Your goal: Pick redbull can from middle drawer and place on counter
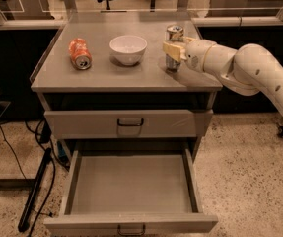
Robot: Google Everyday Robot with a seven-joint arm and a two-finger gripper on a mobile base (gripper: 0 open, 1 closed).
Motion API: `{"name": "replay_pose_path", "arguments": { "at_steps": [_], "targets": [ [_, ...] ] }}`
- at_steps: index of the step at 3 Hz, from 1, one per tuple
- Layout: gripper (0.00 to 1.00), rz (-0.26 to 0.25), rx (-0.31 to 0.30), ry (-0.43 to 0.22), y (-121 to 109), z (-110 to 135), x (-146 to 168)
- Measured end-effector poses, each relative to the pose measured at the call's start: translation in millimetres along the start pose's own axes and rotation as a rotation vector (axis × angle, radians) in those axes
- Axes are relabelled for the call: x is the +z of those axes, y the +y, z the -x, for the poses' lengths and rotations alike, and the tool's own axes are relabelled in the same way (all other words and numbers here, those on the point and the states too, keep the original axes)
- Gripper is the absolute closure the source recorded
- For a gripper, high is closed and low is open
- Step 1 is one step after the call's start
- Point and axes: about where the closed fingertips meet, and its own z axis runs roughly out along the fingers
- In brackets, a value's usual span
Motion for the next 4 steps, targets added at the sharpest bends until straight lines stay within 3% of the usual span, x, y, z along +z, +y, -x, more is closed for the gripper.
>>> {"name": "replay_pose_path", "arguments": {
  "at_steps": [1, 3, 4],
  "targets": [
    [1.00, -0.020, 0.020, -0.005, -17, -4, 1],
    [0.98, -0.053, 0.063, -0.014, -31, -18, -8],
    [0.75, -0.053, 0.063, -0.014, -31, -18, -8]
  ]
}}
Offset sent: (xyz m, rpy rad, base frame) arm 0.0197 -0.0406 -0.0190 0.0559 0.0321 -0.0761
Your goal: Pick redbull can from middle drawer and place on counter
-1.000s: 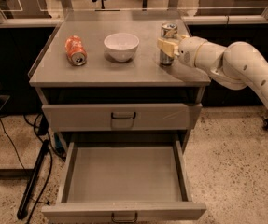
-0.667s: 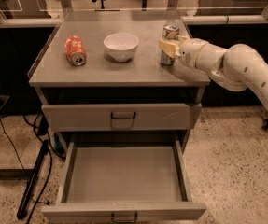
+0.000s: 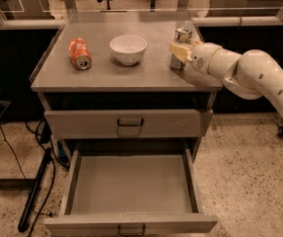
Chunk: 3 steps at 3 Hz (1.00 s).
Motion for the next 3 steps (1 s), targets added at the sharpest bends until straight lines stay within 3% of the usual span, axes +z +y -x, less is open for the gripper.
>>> {"name": "replay_pose_path", "arguments": {
  "at_steps": [3],
  "targets": [
    [0.05, 0.000, 0.000, 0.000, 0.0, 0.0, 0.0]
  ]
}}
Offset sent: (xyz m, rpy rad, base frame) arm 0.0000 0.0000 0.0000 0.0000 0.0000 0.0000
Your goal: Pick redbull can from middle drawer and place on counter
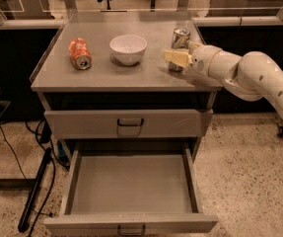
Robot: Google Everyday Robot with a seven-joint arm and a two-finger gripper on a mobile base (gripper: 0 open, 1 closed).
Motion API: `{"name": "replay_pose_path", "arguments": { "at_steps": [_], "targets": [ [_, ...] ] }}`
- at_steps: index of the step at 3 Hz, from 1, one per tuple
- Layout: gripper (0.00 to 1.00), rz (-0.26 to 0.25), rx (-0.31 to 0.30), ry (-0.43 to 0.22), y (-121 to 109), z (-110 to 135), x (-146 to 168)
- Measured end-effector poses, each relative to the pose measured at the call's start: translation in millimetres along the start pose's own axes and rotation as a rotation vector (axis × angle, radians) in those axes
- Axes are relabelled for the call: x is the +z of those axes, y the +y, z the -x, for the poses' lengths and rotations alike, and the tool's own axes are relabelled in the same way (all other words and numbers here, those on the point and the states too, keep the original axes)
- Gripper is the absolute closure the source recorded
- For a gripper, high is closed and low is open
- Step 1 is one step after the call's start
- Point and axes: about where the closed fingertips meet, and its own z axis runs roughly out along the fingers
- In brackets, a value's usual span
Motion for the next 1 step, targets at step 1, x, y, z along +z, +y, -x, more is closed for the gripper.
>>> {"name": "replay_pose_path", "arguments": {
  "at_steps": [1],
  "targets": [
    [0.00, 0.000, 0.000, 0.000, 0.0, 0.0, 0.0]
  ]
}}
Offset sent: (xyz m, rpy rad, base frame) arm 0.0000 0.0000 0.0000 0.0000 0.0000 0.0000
